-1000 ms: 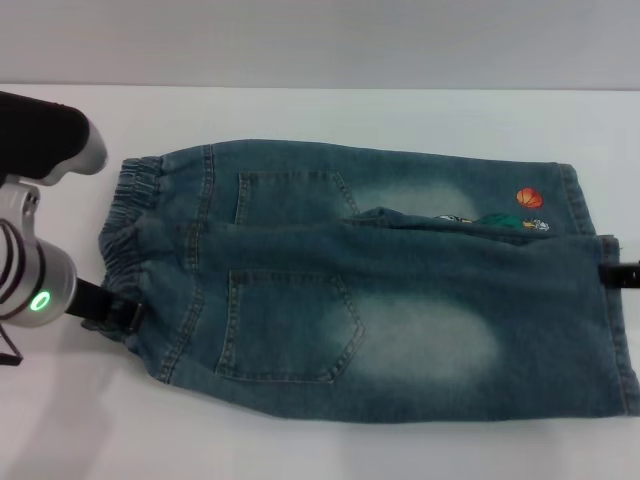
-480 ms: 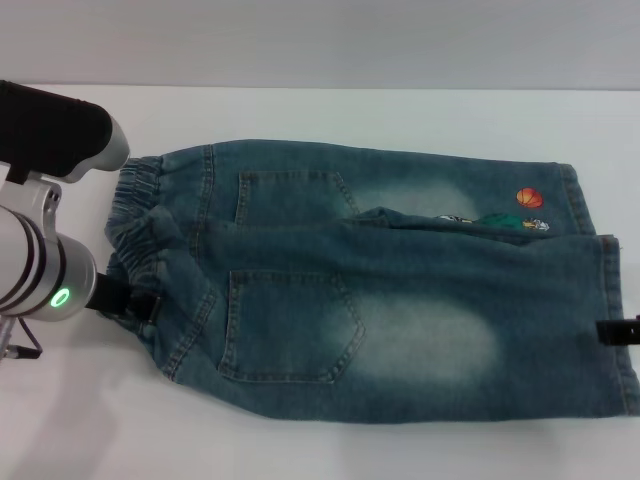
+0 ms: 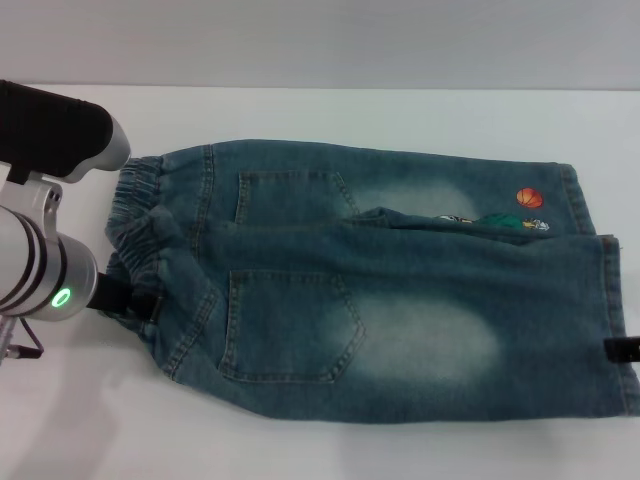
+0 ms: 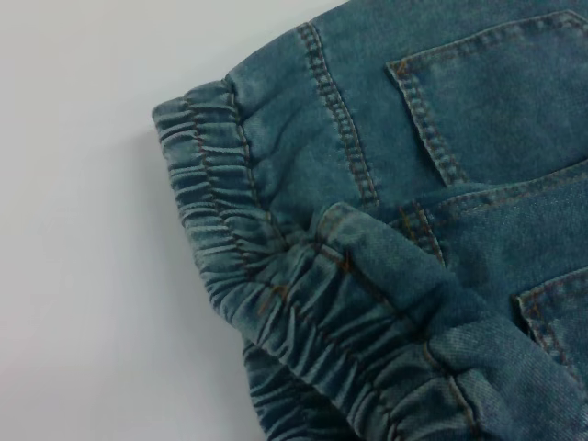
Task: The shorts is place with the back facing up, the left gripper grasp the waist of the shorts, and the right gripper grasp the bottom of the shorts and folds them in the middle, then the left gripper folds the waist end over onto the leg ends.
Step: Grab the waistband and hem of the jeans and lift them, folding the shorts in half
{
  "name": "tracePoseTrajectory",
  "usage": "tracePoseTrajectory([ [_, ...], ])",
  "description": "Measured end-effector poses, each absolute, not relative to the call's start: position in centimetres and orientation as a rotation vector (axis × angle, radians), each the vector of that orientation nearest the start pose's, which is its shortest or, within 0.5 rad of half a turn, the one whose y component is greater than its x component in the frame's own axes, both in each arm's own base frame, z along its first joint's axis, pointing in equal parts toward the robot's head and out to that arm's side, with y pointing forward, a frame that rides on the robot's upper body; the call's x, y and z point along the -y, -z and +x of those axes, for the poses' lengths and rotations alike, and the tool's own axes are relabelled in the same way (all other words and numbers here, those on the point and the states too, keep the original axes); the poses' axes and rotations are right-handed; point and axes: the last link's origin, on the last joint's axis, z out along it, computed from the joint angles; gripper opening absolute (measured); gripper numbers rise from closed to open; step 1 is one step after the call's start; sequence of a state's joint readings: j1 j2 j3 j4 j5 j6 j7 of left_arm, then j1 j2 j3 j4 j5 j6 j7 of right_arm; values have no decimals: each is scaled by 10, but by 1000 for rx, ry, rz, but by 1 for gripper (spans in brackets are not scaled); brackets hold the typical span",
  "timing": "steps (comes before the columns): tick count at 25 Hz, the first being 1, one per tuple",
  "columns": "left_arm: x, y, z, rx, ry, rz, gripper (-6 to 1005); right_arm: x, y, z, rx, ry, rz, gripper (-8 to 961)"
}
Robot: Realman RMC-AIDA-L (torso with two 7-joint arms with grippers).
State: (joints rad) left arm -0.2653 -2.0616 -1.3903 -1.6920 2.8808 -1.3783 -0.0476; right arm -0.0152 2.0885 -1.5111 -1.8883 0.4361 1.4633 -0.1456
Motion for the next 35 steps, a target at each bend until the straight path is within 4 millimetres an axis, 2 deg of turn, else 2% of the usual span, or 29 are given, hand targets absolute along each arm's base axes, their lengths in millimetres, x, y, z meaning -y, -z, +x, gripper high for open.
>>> tracePoseTrajectory([
  [9,-307,2,-209,1182,-407,-2071,126,-249,-45,258,-1444,309,-1982,639],
  [35,-308,3,-207,1173,-401,-2076,126,-246,-29,264,-1469,335,-2011,629],
])
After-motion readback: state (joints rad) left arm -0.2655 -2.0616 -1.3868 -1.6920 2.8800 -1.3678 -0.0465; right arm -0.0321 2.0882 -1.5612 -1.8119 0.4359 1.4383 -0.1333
